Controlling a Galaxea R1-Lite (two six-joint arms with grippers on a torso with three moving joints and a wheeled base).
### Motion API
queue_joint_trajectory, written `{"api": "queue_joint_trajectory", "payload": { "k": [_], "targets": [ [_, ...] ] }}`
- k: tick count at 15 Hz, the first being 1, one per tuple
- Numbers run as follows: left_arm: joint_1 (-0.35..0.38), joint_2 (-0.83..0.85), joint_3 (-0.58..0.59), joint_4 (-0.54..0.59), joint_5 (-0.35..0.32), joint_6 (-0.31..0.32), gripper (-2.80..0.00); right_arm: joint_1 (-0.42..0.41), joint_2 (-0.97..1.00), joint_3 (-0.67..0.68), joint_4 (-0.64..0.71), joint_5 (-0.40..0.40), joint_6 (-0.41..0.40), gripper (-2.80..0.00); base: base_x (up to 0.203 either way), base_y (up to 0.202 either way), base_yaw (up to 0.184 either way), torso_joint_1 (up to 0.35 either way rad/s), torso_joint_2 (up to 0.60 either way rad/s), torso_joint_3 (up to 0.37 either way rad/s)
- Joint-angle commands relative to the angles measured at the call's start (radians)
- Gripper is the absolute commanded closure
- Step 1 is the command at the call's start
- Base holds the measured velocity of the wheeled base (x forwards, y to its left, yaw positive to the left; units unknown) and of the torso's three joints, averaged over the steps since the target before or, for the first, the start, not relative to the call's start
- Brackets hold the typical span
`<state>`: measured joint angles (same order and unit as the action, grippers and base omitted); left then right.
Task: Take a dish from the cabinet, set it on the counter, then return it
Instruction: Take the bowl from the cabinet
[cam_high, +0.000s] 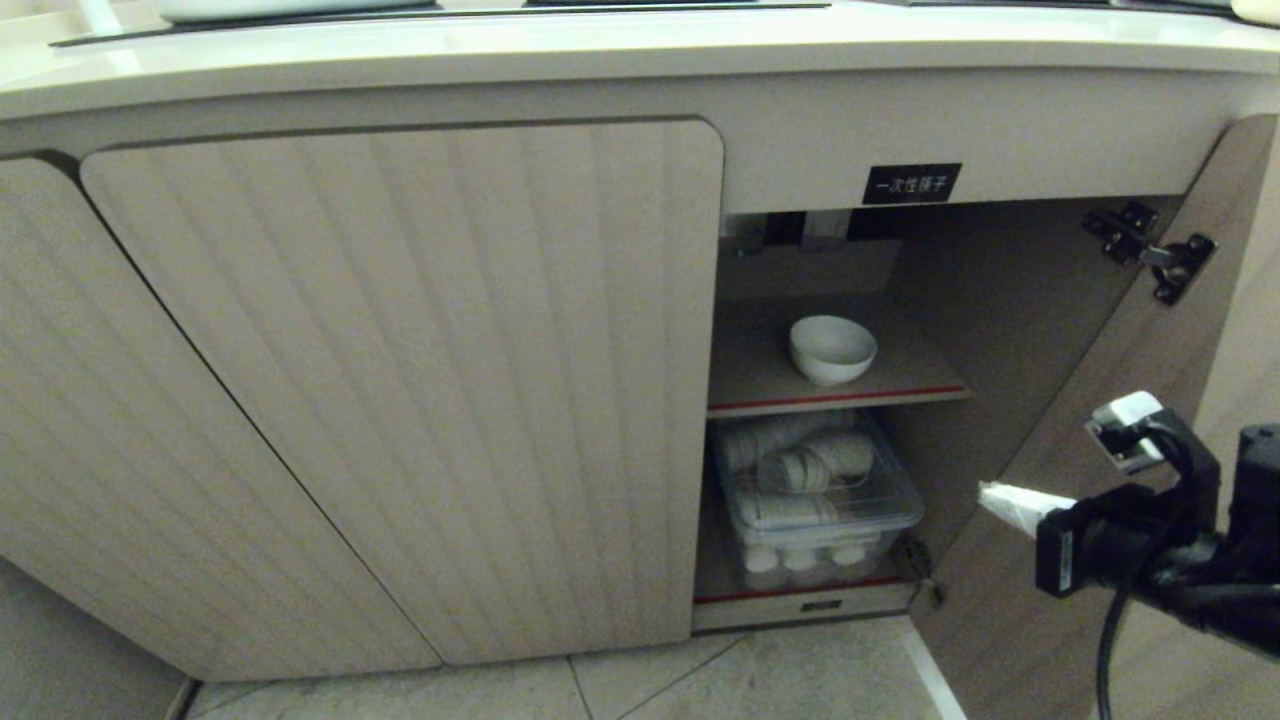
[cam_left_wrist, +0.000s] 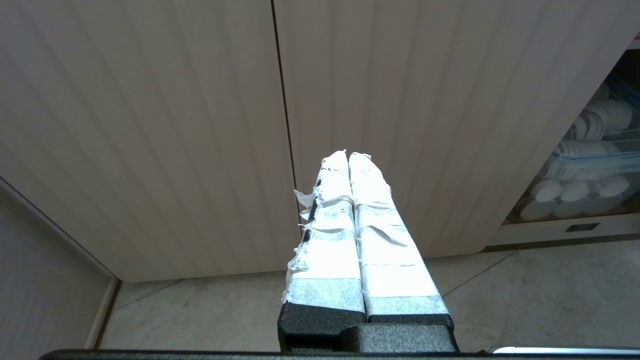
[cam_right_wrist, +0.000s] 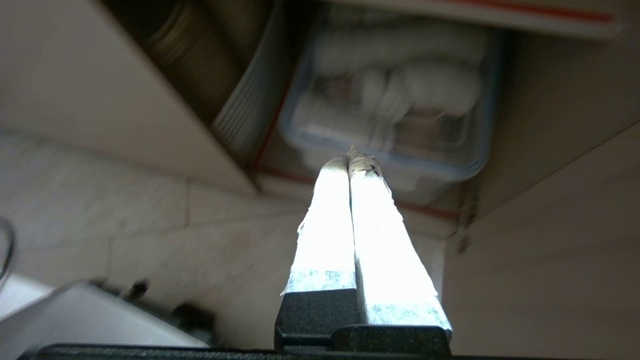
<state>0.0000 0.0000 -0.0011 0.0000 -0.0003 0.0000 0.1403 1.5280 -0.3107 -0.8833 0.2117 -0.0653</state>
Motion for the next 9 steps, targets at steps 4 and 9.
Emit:
{"api": "queue_joint_trajectory", "payload": {
  "k": [4, 9],
  "targets": [
    [0.000, 0.000, 0.001, 0.000, 0.000, 0.000, 0.00, -0.026, 0.097, -0.034, -0.110, 0.002, -0.001, 0.00, 0.000, 0.000, 0.000, 0.000, 0.00, 0.000],
    [0.000, 0.000, 0.001, 0.000, 0.000, 0.000, 0.00, -0.025, 0.194, -0.091, -0.252, -0.020, -0.011, 0.00, 0.000, 0.000, 0.000, 0.000, 0.00, 0.000]
  ]
}}
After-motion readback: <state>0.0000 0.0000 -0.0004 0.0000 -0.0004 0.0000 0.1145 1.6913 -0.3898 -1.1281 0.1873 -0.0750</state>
